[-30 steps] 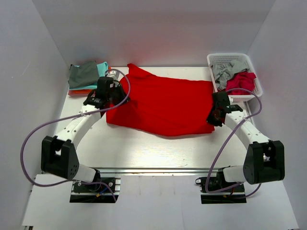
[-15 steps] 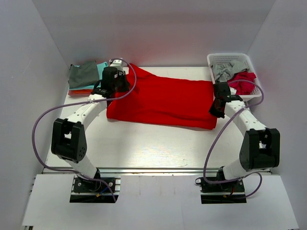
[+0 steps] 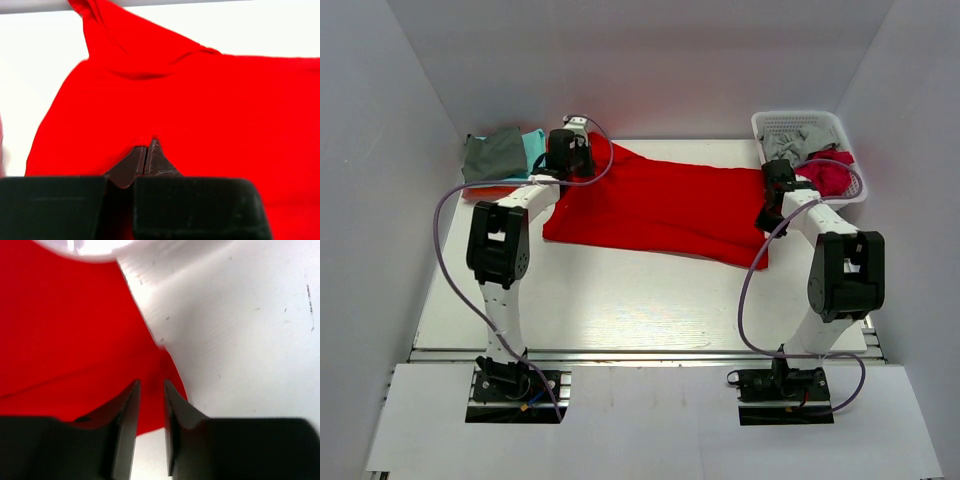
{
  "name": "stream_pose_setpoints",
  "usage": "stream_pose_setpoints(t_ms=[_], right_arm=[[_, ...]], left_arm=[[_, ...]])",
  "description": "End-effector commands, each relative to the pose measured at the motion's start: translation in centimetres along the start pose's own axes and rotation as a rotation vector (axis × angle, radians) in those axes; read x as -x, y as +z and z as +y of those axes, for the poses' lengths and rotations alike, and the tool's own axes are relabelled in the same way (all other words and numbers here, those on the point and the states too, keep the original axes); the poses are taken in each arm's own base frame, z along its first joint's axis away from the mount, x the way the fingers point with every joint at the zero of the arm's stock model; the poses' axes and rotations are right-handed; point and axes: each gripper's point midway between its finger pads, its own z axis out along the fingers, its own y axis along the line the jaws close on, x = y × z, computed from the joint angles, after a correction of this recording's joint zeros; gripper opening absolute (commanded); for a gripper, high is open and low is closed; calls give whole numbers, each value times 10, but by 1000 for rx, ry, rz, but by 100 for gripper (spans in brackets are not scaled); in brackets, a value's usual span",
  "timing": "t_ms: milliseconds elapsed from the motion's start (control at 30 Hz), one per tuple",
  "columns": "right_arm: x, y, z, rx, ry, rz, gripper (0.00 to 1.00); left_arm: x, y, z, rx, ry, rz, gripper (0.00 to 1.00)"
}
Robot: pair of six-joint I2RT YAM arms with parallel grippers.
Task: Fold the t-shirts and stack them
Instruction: Fold the flattened tshirt in 1/3 of the way
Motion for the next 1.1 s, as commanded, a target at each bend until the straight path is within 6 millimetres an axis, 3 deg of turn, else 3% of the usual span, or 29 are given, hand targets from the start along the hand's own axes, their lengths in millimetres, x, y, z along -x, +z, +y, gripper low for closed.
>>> stream_pose_setpoints(t_ms=[0,67,133,233,367,567,600,633,767,833,867,967,1033,1067], right_arm=[[26,2,6,-14,10,-59,35],[26,4,11,-1,-11,-44,51],[24,3,13,9,-21,-38,61],[20,-4,14,42,-36,-39,65],[1,-18,21,154,-82,-31,68],[-5,-44,42,316,-155,-98,72],[-18,-38,40,322,-165,-70,72],[-22,-45,51,392,-198,-64,77],[-19,-40,78,483,-208,-92,77],[-28,-29,92,515,-232,-50,77],[-23,-25,97,514,-230,-54,76],[-15,-7,103,484,-227,-49,76],[-9,7,96,410,-207,-64,76],[-5,15,97,394,-204,-63,76]], left_arm=[[36,21,3,-29,41,-108,2],[45,30,14,5,34,-102,64],[51,35,22,25,29,-94,100],[45,35,23,28,26,-70,100],[53,14,16,15,11,-61,100],[27,-29,-1,-49,-54,-7,100],[2,-34,1,-42,-71,36,100],[4,-44,-3,-54,-91,27,100],[-49,-55,-3,-51,-175,125,100],[-59,-55,-3,-46,-205,140,100],[-61,-55,1,-24,-205,146,100],[-87,-50,5,-6,-226,215,100],[-105,-50,9,18,-235,278,100],[-107,-51,20,68,-247,280,100]])
